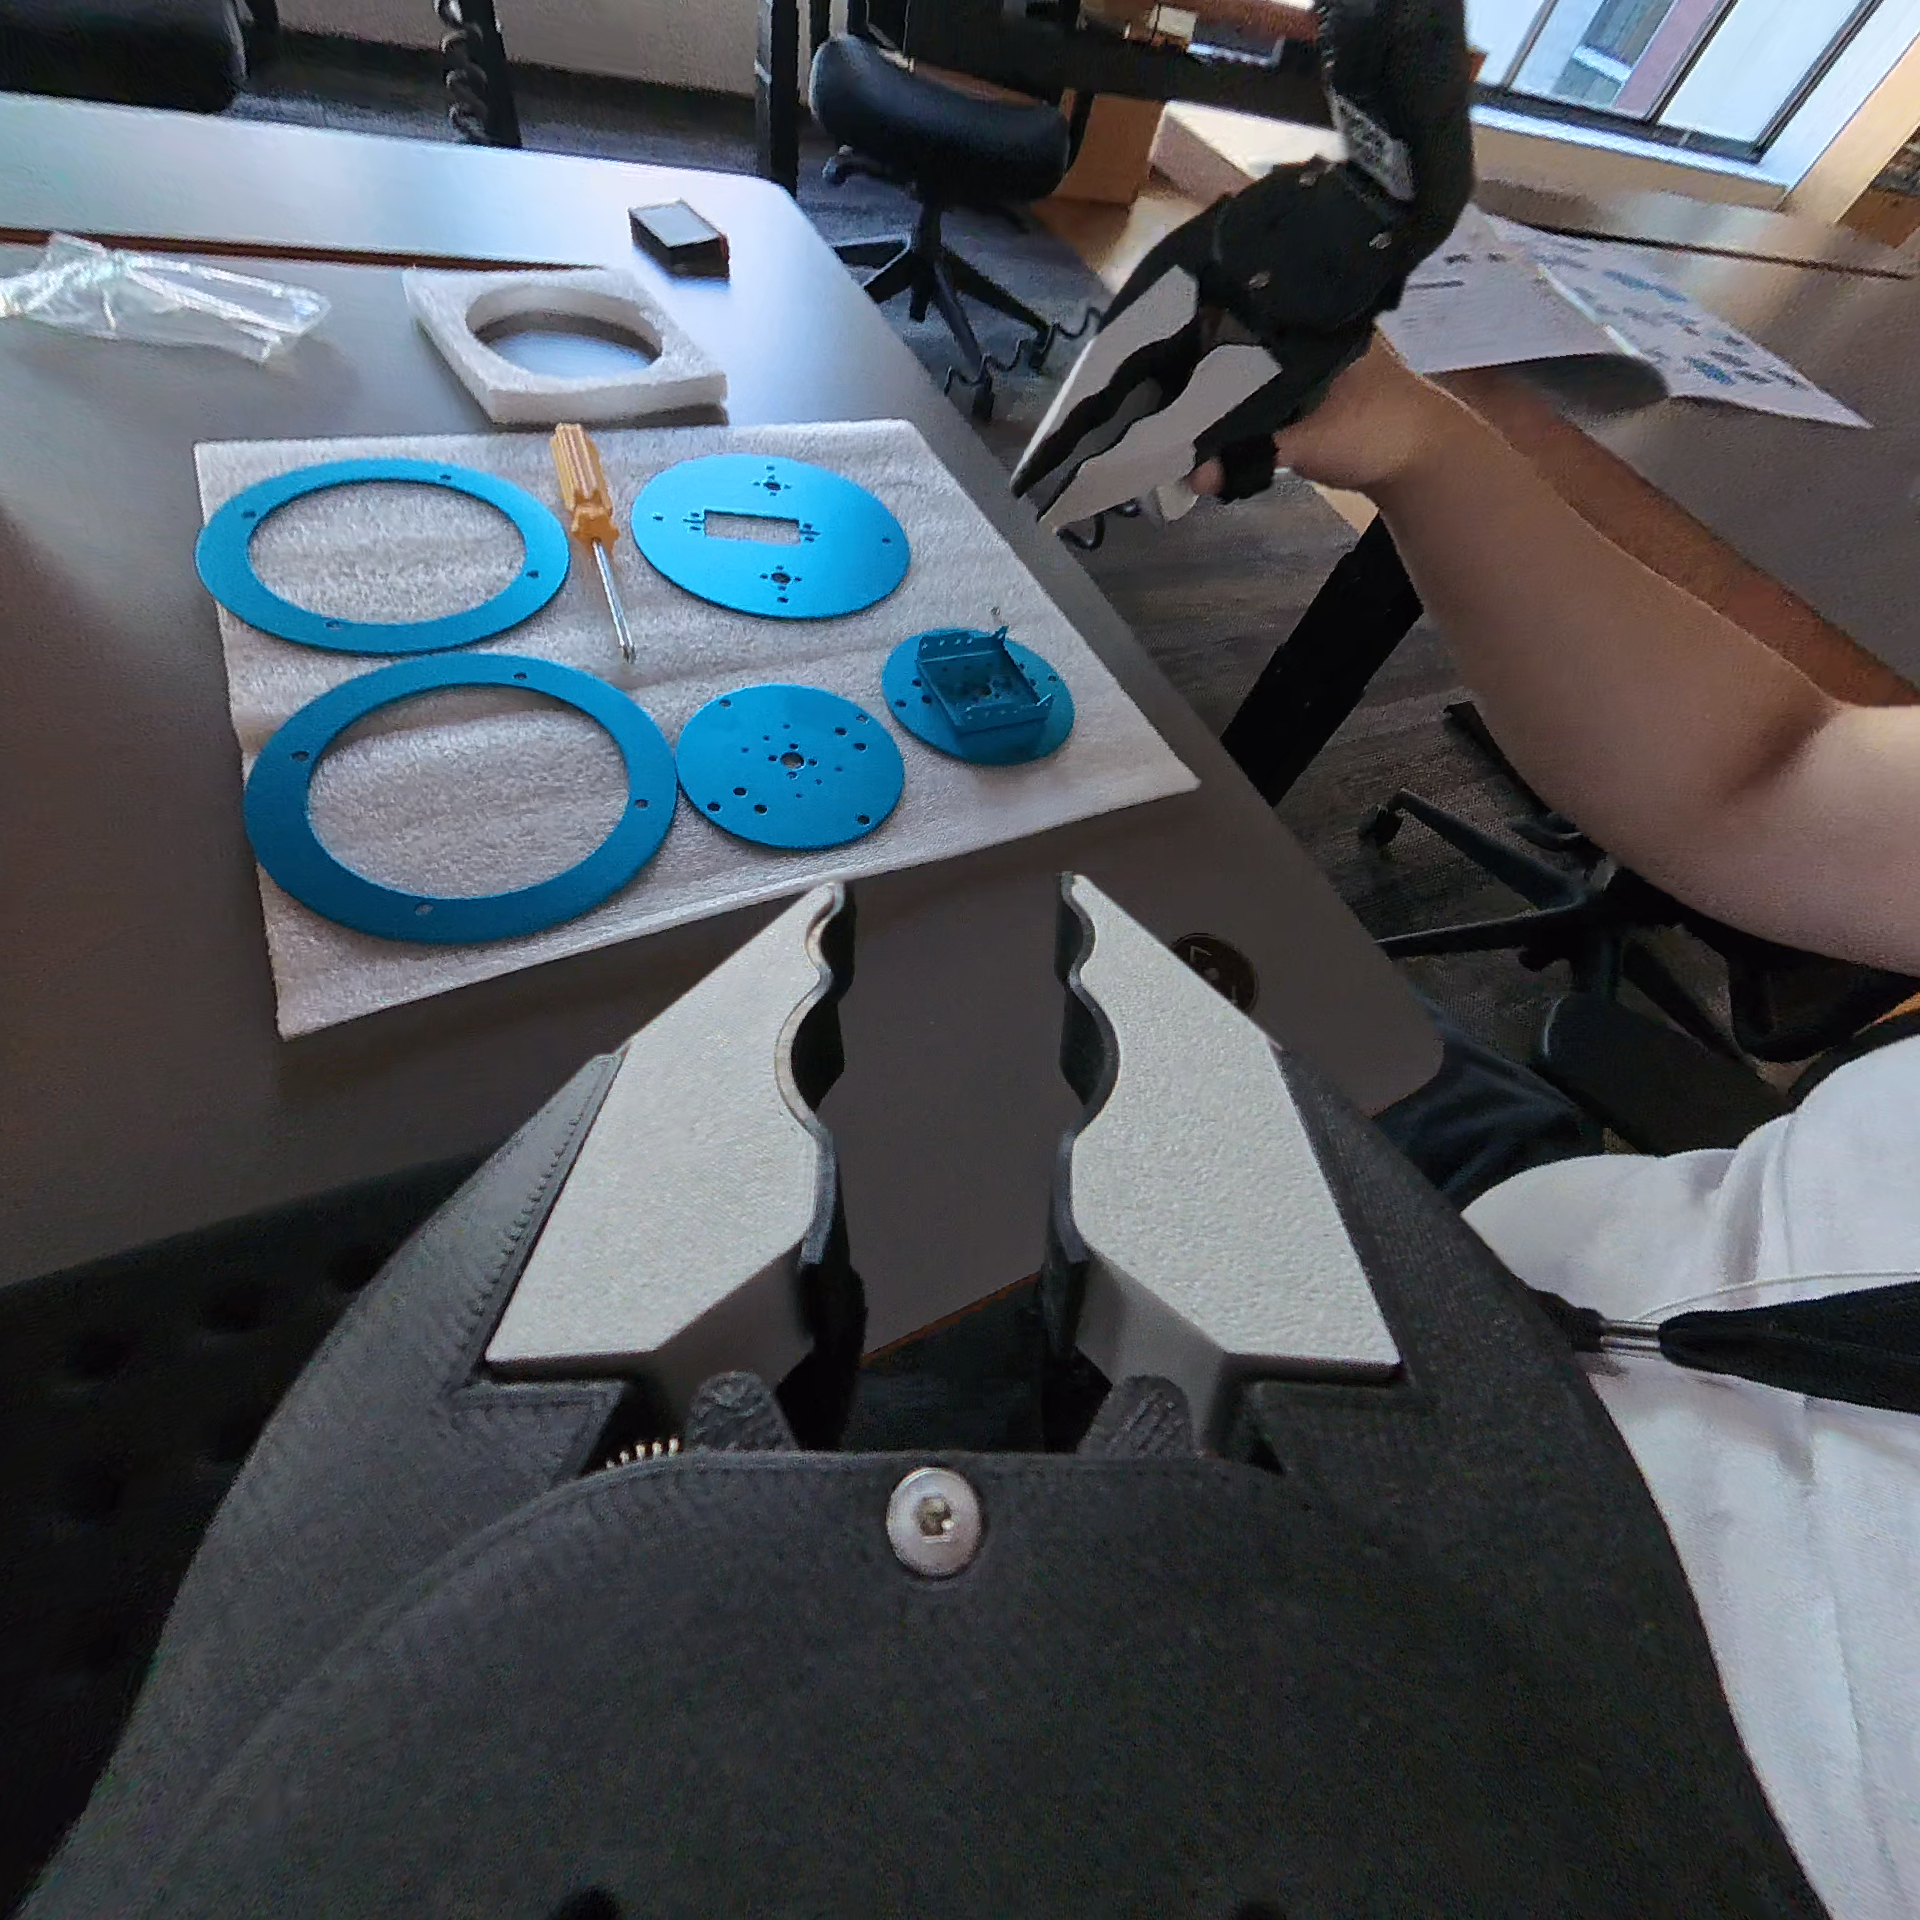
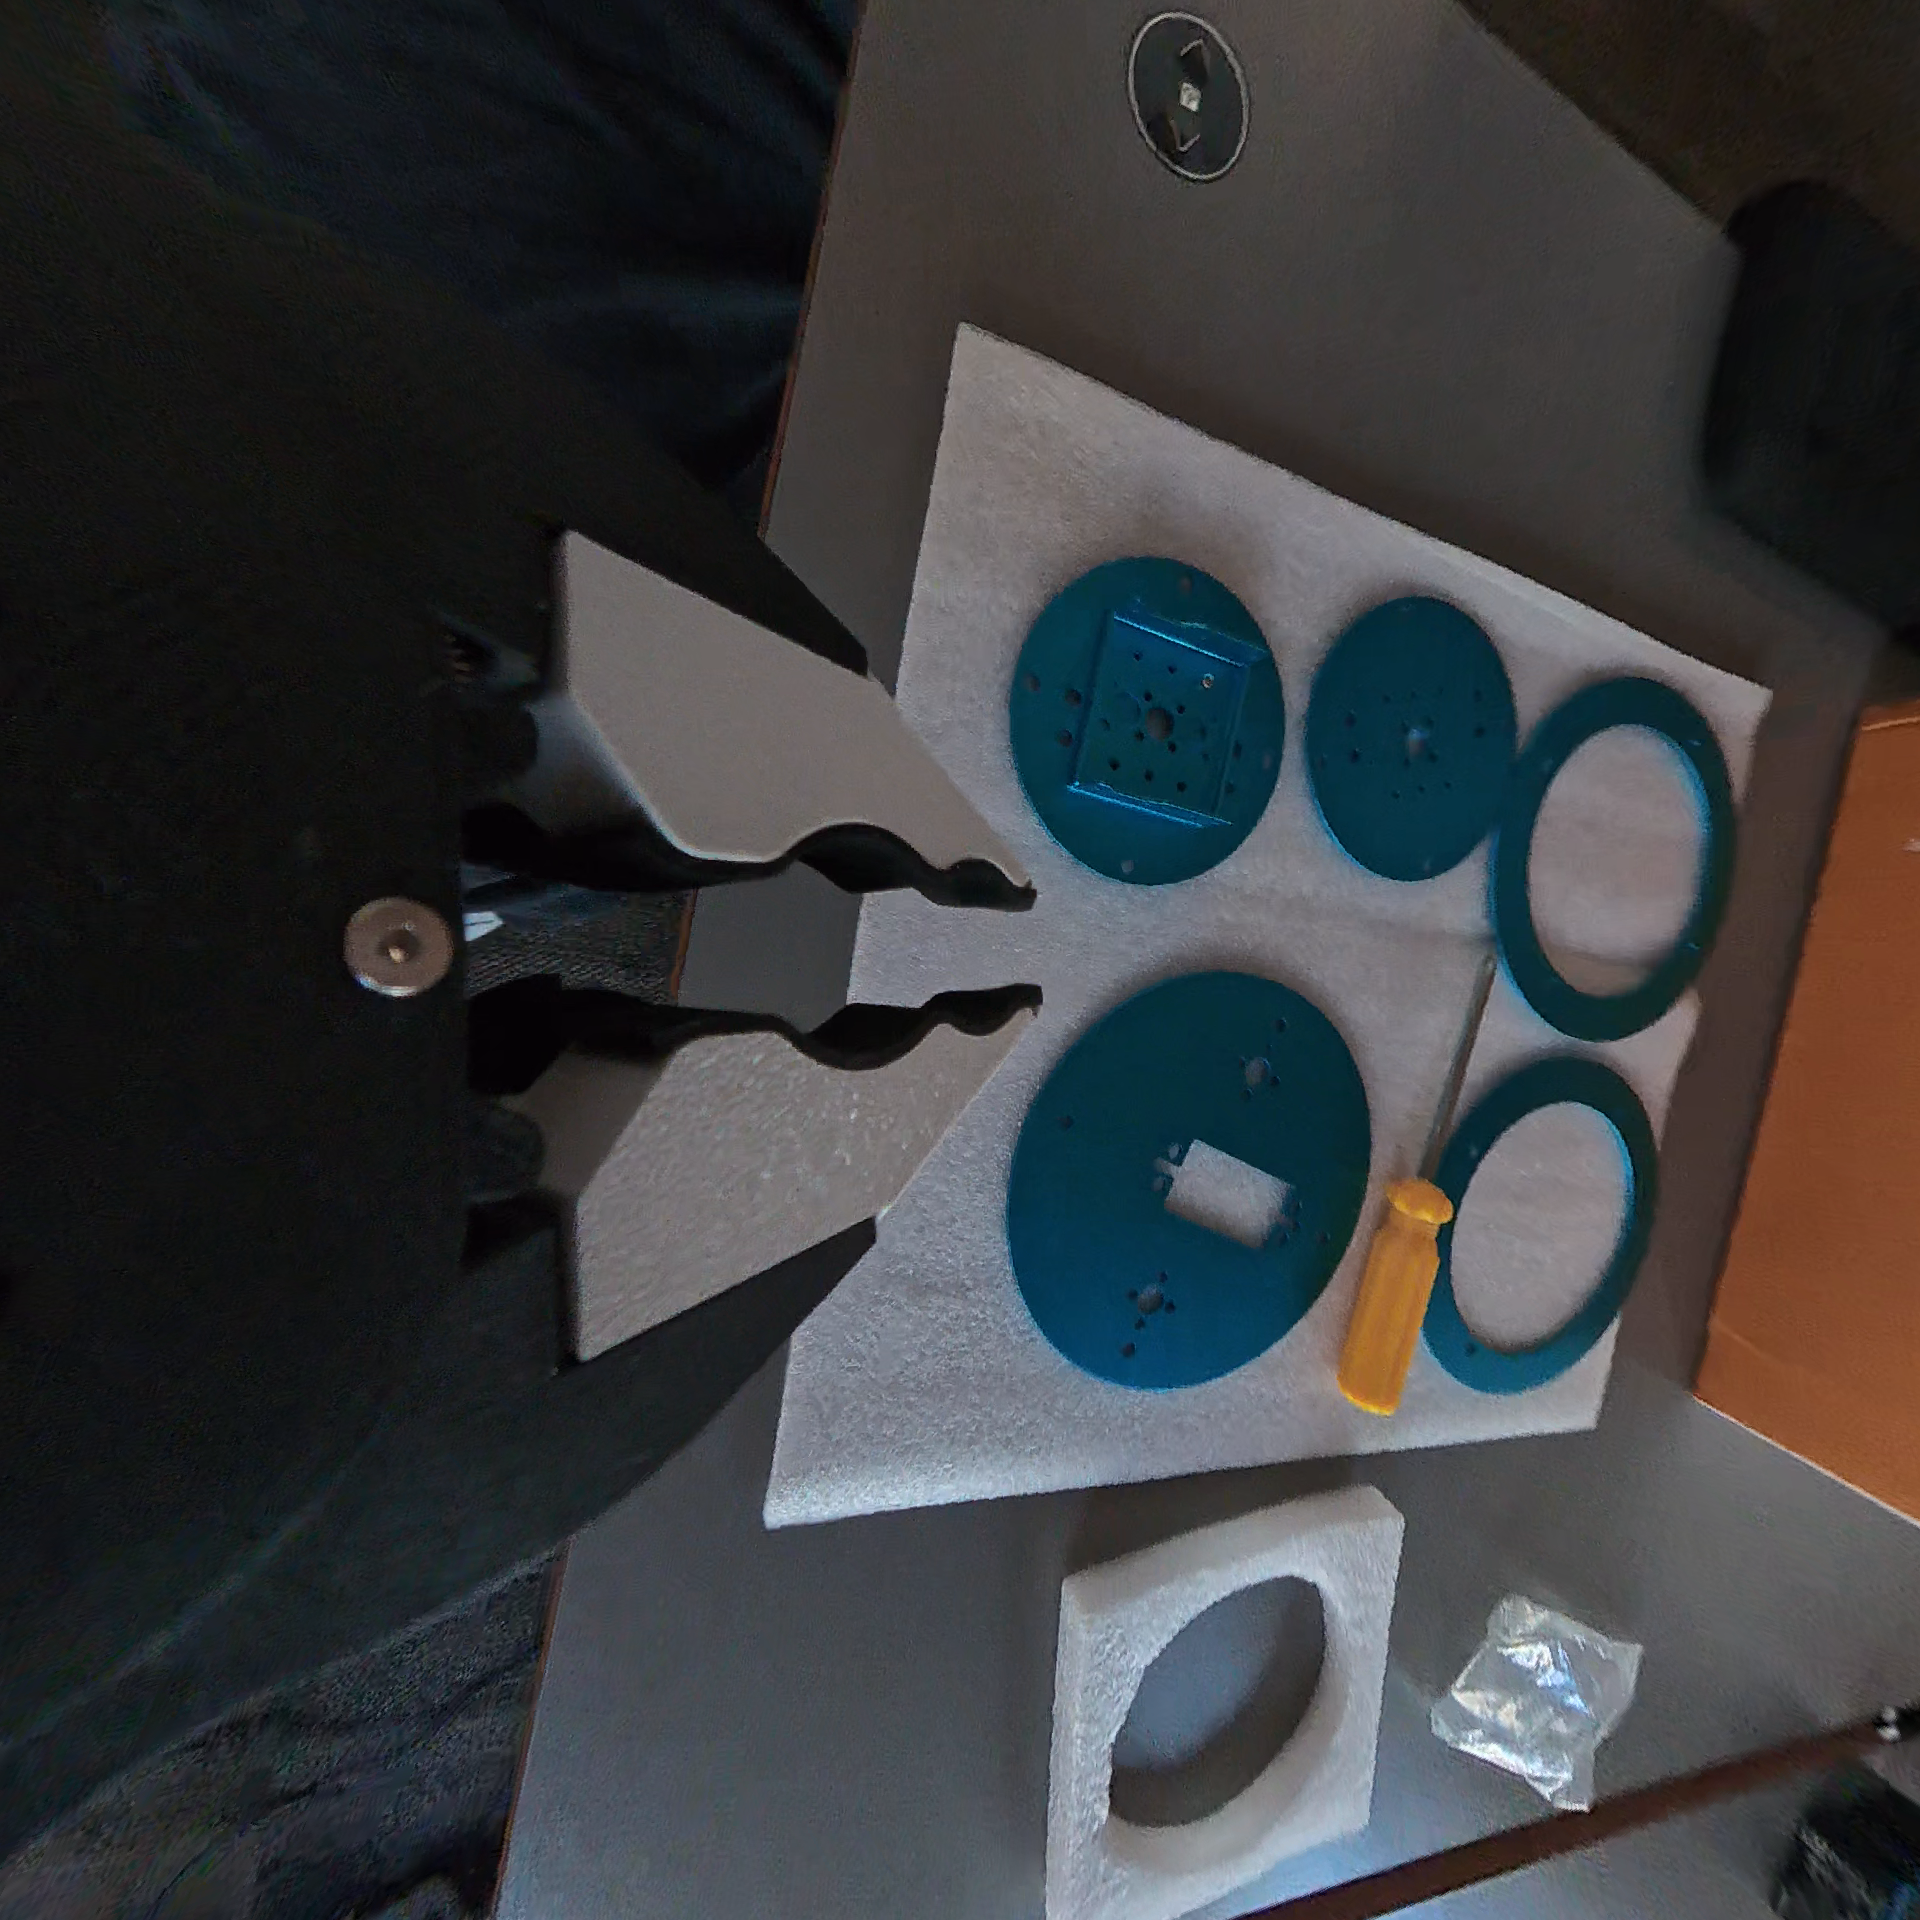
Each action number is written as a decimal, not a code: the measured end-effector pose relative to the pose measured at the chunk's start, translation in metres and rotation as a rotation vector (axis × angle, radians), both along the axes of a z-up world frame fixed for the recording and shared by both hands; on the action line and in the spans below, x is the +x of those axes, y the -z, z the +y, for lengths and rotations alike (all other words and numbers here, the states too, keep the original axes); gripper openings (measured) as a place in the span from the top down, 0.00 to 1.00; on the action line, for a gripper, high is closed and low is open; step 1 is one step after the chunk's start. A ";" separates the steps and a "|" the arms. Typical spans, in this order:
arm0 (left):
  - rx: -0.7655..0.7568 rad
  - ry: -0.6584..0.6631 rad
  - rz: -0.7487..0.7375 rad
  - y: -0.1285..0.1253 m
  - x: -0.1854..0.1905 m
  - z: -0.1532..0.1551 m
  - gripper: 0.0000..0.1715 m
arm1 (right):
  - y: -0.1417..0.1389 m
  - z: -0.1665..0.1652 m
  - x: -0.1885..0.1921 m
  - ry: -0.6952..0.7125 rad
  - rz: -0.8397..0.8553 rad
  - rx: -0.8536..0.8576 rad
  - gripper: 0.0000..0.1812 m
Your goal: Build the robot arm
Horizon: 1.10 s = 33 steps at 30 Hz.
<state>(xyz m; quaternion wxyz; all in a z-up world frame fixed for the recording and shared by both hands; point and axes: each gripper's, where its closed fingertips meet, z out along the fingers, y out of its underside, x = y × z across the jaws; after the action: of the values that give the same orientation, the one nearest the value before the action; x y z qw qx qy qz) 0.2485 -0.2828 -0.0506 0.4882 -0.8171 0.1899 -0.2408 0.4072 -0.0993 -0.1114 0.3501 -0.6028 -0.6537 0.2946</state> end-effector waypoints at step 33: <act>-0.583 -0.012 0.355 0.090 0.004 0.216 0.83 | 0.000 -0.050 0.043 0.319 0.232 -0.086 0.94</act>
<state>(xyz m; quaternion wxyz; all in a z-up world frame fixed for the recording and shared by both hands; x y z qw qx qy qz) 0.2530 -0.0673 -0.1408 0.1949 -0.9526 0.1901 -0.1359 0.4504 -0.1494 -0.1111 0.4391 -0.6751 -0.4920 0.3307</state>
